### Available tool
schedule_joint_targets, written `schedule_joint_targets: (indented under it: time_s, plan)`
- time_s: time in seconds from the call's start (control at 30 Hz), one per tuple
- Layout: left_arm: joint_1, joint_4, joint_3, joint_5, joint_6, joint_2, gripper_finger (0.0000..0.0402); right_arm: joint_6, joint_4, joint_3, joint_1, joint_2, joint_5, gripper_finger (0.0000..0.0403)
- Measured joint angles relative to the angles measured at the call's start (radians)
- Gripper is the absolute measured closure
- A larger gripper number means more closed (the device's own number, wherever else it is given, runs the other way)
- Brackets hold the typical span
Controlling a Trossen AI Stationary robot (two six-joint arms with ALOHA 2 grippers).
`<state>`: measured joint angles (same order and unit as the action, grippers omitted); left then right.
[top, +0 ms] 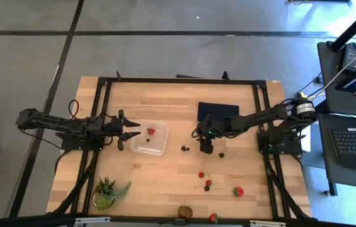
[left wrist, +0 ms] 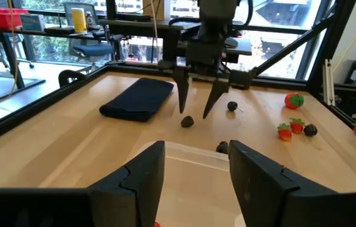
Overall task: Pick and placing Produce into tupperware
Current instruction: Put the top blackberry into the transparent bin
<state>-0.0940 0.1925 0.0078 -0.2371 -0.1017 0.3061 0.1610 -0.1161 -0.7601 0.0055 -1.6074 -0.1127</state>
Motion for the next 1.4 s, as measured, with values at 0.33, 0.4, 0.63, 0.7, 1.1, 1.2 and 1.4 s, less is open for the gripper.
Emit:
schedule_joint_targets:
  time_s: [0.33,0.4,0.63,0.7,1.1,1.2,1.4]
  plan:
    - [0.000,0.000,0.000,0.000,0.006,0.000,0.0242,0.022,-0.001,0.000,-0.001,-0.055,-0.080,0.0175]
    - [0.000,0.000,0.000,0.000,0.006,0.000,0.0243,0.037,-0.001,0.000,-0.002,-0.060,-0.081,0.0175]
    - [0.000,0.000,0.000,0.000,0.007,0.000,0.0235,0.074,-0.005,0.001,-0.001,-0.090,-0.081,0.0175]
    - [0.000,0.000,0.000,0.000,0.007,0.000,0.0233,0.075,-0.002,-0.001,-0.001,-0.098,-0.081,0.0175]
    - [0.000,0.000,0.000,0.000,0.007,0.000,0.0243,0.094,-0.004,0.000,0.000,-0.097,-0.072,0.0238]
    - [0.000,0.000,0.000,0.000,0.007,0.000,0.0240,0.095,-0.004,0.000,0.000,-0.097,-0.071,0.0272]
    - [0.000,0.000,0.000,0.000,0.007,0.000,0.0233,0.094,-0.005,0.000,0.000,-0.097,-0.074,0.0302]
